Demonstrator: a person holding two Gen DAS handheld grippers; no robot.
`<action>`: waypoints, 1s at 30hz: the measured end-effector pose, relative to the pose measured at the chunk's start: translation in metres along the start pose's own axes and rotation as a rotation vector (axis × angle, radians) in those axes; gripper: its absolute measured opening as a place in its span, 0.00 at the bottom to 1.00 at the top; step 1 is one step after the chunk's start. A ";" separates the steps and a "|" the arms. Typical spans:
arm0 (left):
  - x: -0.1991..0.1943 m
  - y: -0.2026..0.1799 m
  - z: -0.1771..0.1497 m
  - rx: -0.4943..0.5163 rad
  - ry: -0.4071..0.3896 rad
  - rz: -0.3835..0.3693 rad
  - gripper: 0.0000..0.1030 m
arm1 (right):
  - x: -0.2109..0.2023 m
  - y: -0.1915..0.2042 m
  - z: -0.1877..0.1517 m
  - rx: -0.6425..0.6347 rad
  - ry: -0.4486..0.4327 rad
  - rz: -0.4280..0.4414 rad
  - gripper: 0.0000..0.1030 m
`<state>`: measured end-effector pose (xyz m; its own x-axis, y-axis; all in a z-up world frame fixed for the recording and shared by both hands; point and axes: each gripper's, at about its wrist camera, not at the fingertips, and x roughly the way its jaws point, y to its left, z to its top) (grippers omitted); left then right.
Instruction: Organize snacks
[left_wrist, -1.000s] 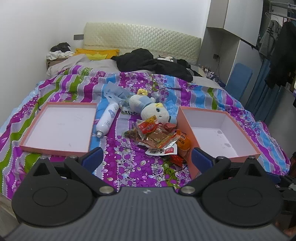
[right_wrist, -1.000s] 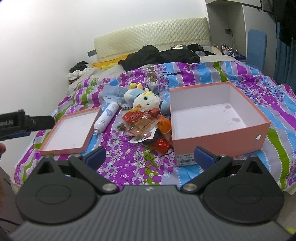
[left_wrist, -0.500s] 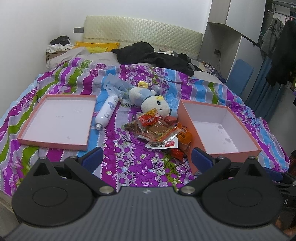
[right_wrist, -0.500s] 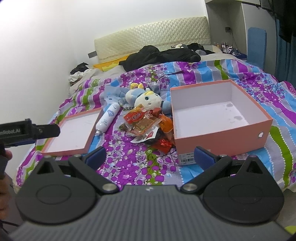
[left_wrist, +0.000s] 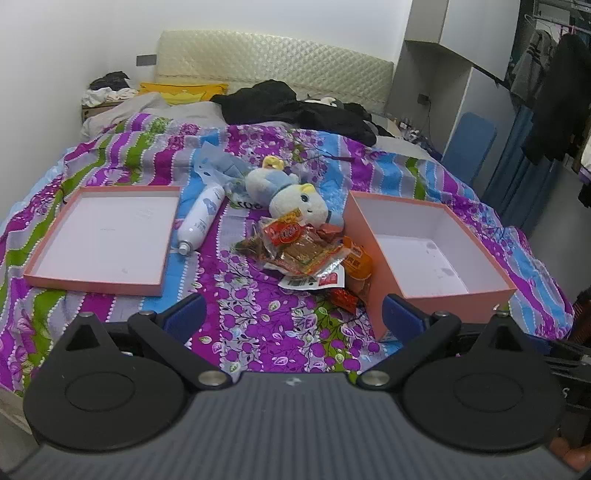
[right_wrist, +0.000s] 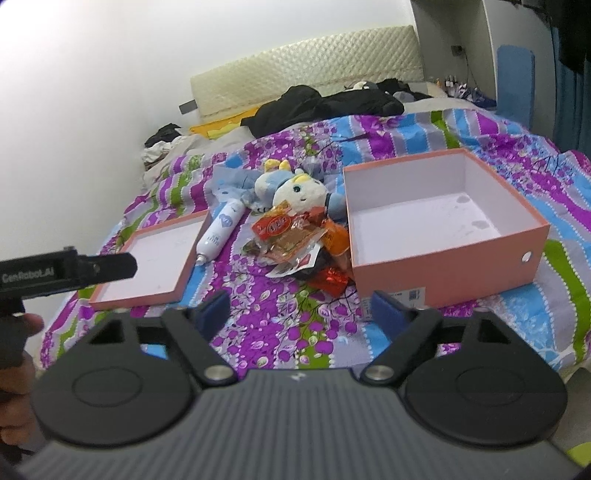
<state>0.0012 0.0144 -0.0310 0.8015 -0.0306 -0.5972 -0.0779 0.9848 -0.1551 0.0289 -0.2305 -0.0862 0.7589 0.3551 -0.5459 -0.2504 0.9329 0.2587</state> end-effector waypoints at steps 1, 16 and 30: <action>0.002 0.000 0.000 0.001 0.005 -0.005 1.00 | 0.001 0.000 -0.001 0.000 0.002 0.004 0.74; 0.037 0.010 0.003 -0.028 0.018 -0.074 0.98 | 0.023 -0.008 -0.004 0.002 0.028 0.016 0.47; 0.106 0.033 0.012 -0.097 0.081 -0.126 0.95 | 0.069 -0.007 -0.002 -0.012 0.066 0.023 0.47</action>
<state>0.0909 0.0453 -0.0905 0.7583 -0.1707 -0.6292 -0.0393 0.9514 -0.3054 0.0817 -0.2127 -0.1277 0.7117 0.3794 -0.5913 -0.2750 0.9249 0.2624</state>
